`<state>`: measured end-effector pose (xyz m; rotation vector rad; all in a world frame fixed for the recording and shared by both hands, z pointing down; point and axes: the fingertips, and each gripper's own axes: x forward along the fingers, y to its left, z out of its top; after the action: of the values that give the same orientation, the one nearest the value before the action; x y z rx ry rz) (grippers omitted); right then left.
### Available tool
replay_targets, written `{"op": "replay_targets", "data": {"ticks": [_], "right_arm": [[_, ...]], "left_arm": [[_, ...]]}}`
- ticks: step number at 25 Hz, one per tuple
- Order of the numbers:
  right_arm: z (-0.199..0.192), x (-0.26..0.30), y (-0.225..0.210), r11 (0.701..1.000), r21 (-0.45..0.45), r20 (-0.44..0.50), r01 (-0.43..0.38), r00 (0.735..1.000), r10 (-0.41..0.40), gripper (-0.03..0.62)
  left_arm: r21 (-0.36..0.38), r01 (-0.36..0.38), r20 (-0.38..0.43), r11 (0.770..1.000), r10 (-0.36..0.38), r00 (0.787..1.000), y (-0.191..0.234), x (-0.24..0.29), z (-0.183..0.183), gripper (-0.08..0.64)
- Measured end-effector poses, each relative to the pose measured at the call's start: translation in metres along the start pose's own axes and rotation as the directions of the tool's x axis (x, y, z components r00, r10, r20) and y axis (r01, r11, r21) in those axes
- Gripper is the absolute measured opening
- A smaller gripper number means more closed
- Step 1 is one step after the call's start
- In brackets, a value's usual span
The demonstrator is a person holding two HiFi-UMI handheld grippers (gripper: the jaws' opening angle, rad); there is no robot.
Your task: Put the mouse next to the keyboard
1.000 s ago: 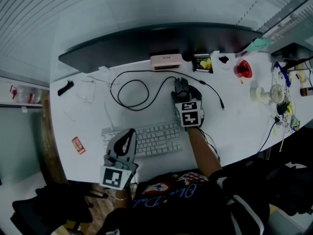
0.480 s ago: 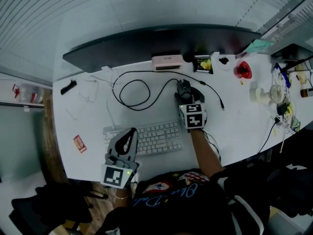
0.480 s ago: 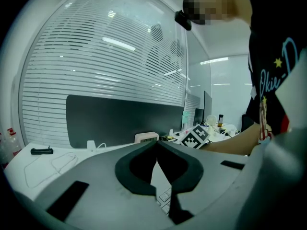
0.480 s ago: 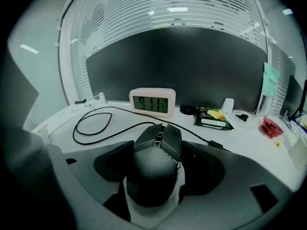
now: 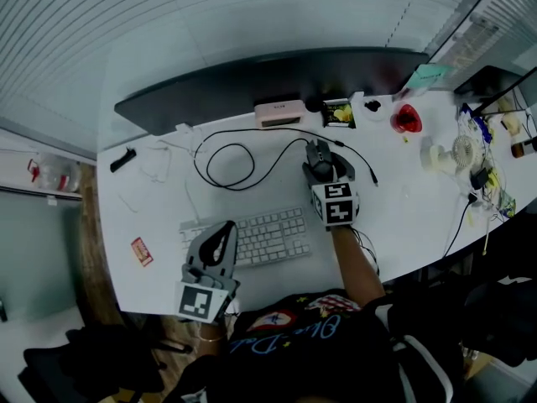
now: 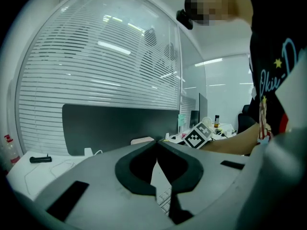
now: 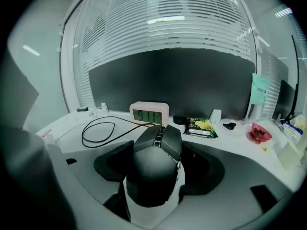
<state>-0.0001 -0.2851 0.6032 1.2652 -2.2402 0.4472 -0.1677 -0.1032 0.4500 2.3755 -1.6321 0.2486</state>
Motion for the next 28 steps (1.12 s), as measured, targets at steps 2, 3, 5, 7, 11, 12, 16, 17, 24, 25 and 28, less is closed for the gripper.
{"op": "replay_targets", "data": {"ticks": [2, 3, 5, 7, 11, 12, 16, 17, 24, 25, 28], "right_arm": [[0.002, -0.009, -0.002, 1.0, 0.001, 0.01, 0.006, 1.0, -0.006, 0.291], [0.003, -0.013, -0.003, 1.0, 0.0, 0.017, 0.009, 1.0, -0.009, 0.29], [0.006, -0.022, -0.006, 1.0, -0.003, 0.031, 0.017, 0.999, -0.017, 0.291], [0.008, -0.032, -0.01, 1.0, -0.002, 0.045, 0.026, 0.999, -0.026, 0.29], [0.01, -0.053, -0.013, 0.999, 0.004, 0.07, 0.041, 0.997, -0.041, 0.29], [0.011, -0.059, -0.014, 0.999, 0.003, 0.075, 0.044, 0.996, -0.044, 0.29], [0.01, -0.078, -0.012, 0.999, -0.001, 0.099, 0.051, 0.994, -0.05, 0.29], [0.009, -0.083, -0.011, 0.999, -0.002, 0.103, 0.051, 0.993, -0.051, 0.29], [-0.003, -0.114, -0.01, 0.998, -0.006, 0.111, 0.064, 0.992, -0.063, 0.29], [-0.005, -0.118, -0.011, 0.998, -0.006, 0.112, 0.066, 0.992, -0.065, 0.29], [-0.012, -0.128, -0.013, 0.997, -0.003, 0.112, 0.074, 0.991, -0.073, 0.29]], "left_arm": [[0.007, 0.005, 0.002, 1.0, -0.005, 1.0, -0.004, -0.003, 0.002, 0.0], [0.009, 0.007, 0.005, 1.0, -0.007, 1.0, -0.006, -0.005, 0.003, 0.0], [0.016, 0.013, 0.014, 1.0, -0.013, 1.0, -0.011, -0.007, 0.005, 0.0], [0.023, 0.021, 0.023, 1.0, -0.021, 1.0, -0.017, -0.01, 0.007, 0.0], [0.046, 0.038, 0.041, 0.998, -0.04, 0.998, -0.028, -0.018, 0.014, 0.0], [0.05, 0.042, 0.046, 0.998, -0.044, 0.998, -0.03, -0.02, 0.016, 0.0], [0.068, 0.058, 0.065, 0.996, -0.062, 0.996, -0.042, -0.028, 0.02, 0.0], [0.069, 0.063, 0.065, 0.996, -0.068, 0.996, -0.045, -0.031, 0.02, 0.0], [0.075, 0.103, 0.061, 0.992, -0.107, 0.992, -0.063, -0.038, 0.015, 0.0], [0.08, 0.11, 0.061, 0.991, -0.115, 0.992, -0.065, -0.038, 0.015, 0.0], [0.089, 0.13, 0.064, 0.987, -0.136, 0.989, -0.072, -0.037, 0.016, 0.0]]}}
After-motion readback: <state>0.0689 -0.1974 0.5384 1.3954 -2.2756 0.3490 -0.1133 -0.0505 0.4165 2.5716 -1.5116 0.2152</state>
